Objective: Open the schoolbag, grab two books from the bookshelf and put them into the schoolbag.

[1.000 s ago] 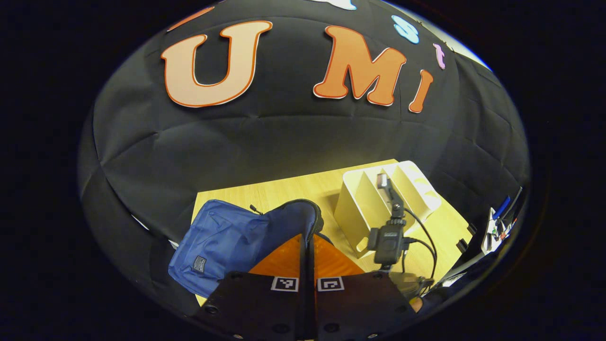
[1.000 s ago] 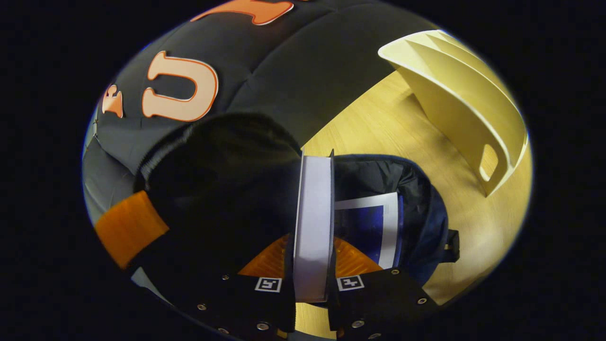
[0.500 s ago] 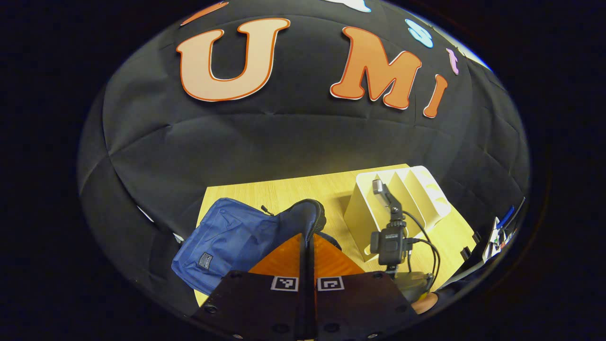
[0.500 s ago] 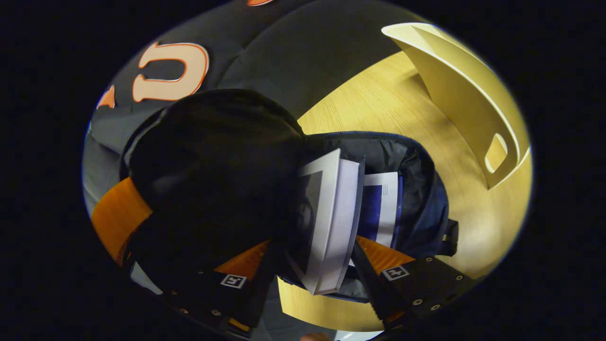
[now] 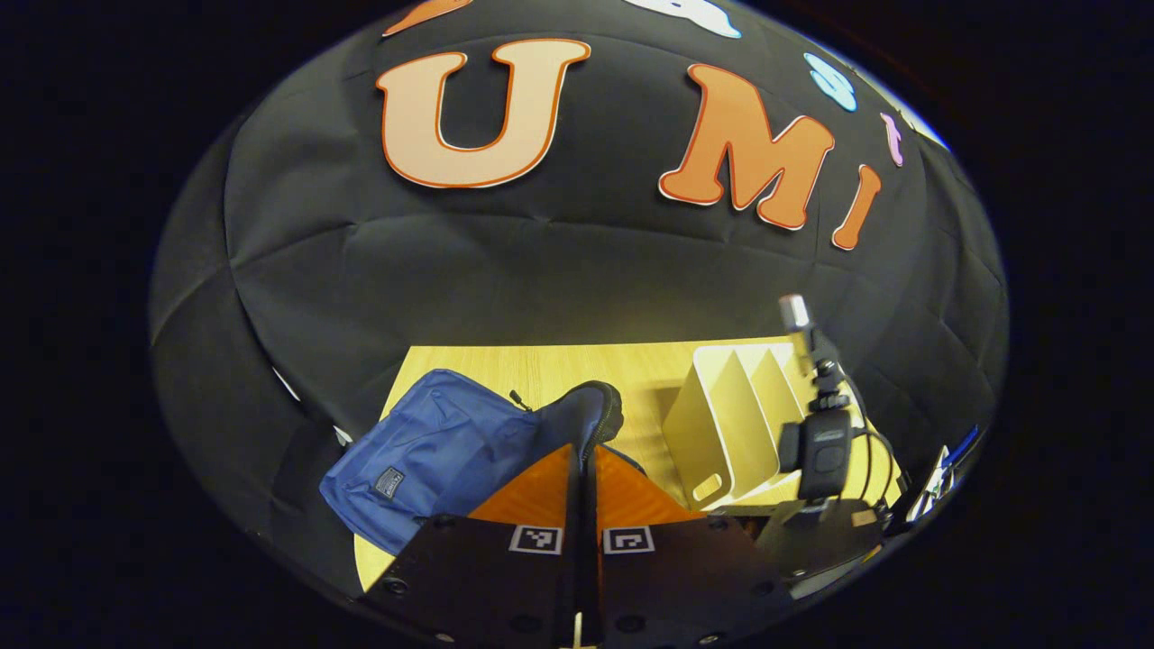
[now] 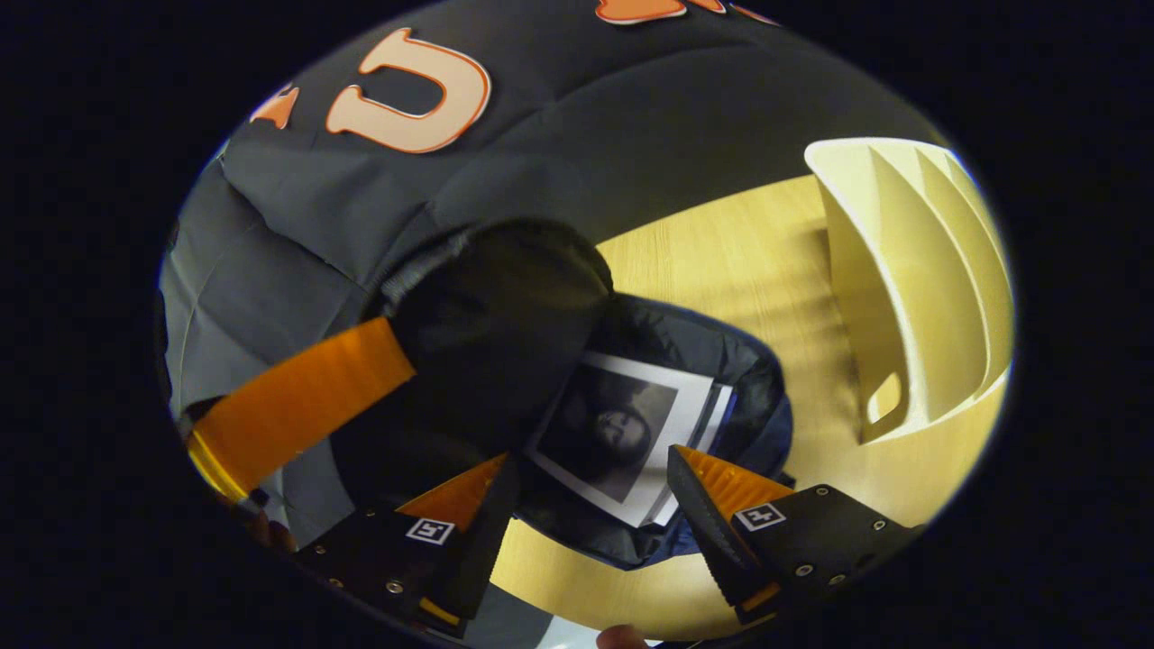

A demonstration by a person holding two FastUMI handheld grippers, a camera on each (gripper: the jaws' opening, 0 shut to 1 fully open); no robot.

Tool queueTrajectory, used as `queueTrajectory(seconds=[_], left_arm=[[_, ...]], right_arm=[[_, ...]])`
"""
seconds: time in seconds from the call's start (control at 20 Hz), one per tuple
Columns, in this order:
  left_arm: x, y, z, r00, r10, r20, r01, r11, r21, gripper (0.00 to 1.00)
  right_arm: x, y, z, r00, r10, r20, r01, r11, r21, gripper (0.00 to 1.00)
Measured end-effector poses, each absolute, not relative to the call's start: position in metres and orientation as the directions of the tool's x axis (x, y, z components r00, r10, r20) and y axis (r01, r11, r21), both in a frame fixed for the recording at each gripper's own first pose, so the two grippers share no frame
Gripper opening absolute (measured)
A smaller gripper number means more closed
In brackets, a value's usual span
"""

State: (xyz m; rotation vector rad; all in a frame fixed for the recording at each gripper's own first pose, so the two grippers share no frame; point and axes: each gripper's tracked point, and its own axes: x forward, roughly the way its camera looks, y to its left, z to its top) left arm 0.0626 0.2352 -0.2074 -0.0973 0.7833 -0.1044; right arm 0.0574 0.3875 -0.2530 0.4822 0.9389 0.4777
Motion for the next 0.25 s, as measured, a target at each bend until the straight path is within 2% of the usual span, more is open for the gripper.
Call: queueTrajectory(seconds=[0.05,0.1,0.25], left_arm=[[0.063,0.229,-0.204,0.712,-0.136,-0.688,0.06,0.989,-0.134,0.04],[0.067,0.221,-0.198,0.729,-0.153,-0.668,0.071,0.986,-0.147,0.13],[0.068,0.191,-0.182,0.76,-0.194,-0.62,0.126,0.98,-0.152,0.11]], right_arm=[[0.062,0.374,-0.245,0.531,0.565,-0.632,-0.188,0.805,0.562,0.97],[0.067,0.362,-0.236,0.554,0.552,-0.623,-0.2,0.815,0.544,0.97],[0.077,0.317,-0.213,0.628,0.493,-0.602,-0.227,0.856,0.465,0.96]])
